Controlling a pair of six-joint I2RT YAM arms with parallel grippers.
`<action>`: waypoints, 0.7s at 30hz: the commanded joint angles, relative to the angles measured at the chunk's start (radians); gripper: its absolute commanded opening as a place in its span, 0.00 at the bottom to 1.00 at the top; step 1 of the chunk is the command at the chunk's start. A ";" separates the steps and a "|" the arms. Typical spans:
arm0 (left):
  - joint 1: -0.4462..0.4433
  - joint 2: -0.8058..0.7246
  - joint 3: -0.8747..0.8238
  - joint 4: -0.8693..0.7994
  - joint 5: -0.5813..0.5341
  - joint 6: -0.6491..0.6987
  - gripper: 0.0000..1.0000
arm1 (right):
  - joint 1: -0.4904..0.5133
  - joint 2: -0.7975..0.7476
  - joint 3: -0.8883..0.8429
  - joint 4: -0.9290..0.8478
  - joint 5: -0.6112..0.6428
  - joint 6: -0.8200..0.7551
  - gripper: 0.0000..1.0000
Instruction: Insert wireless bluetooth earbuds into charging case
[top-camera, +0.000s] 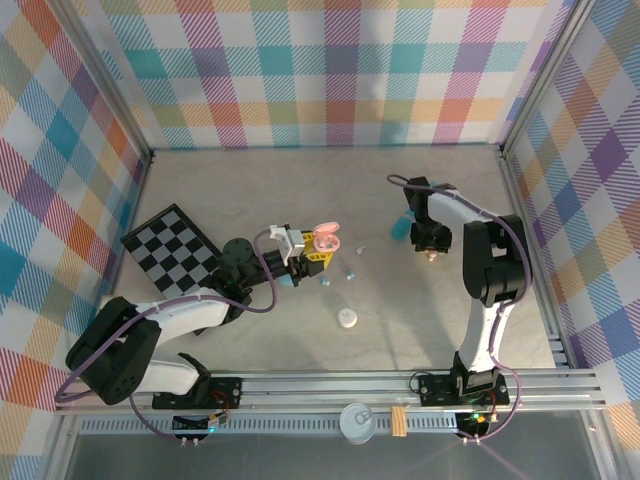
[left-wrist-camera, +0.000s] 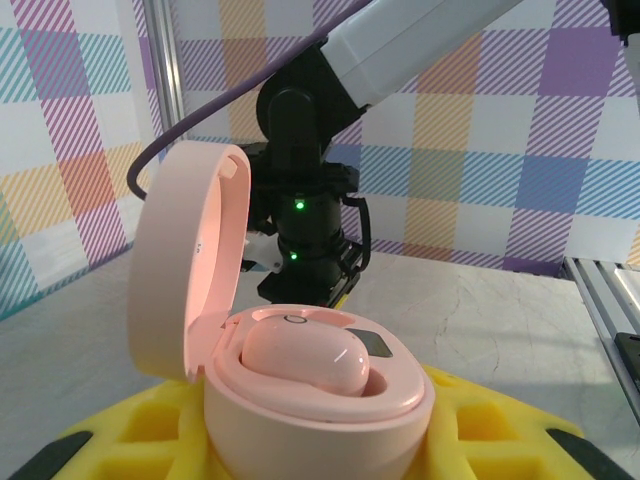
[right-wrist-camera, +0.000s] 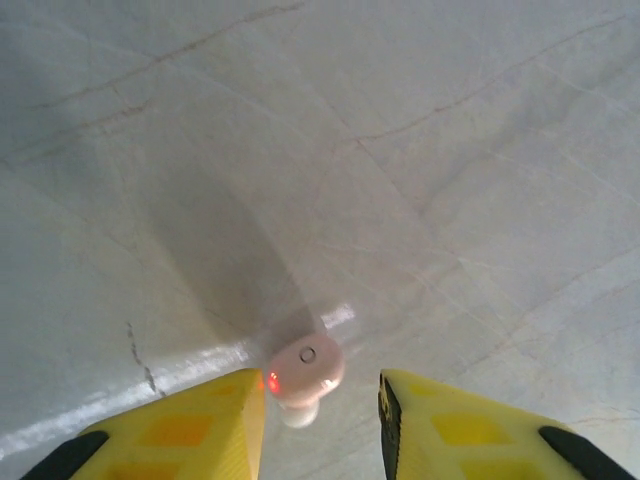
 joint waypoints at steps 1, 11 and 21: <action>0.010 -0.003 0.002 0.033 0.027 0.013 0.33 | -0.002 0.035 0.032 -0.030 -0.017 0.041 0.36; 0.010 -0.003 0.004 0.025 0.027 0.016 0.33 | -0.009 0.057 0.013 -0.058 0.014 0.054 0.34; 0.010 0.004 0.013 0.029 0.034 0.008 0.33 | -0.015 0.046 -0.008 -0.059 0.045 0.048 0.29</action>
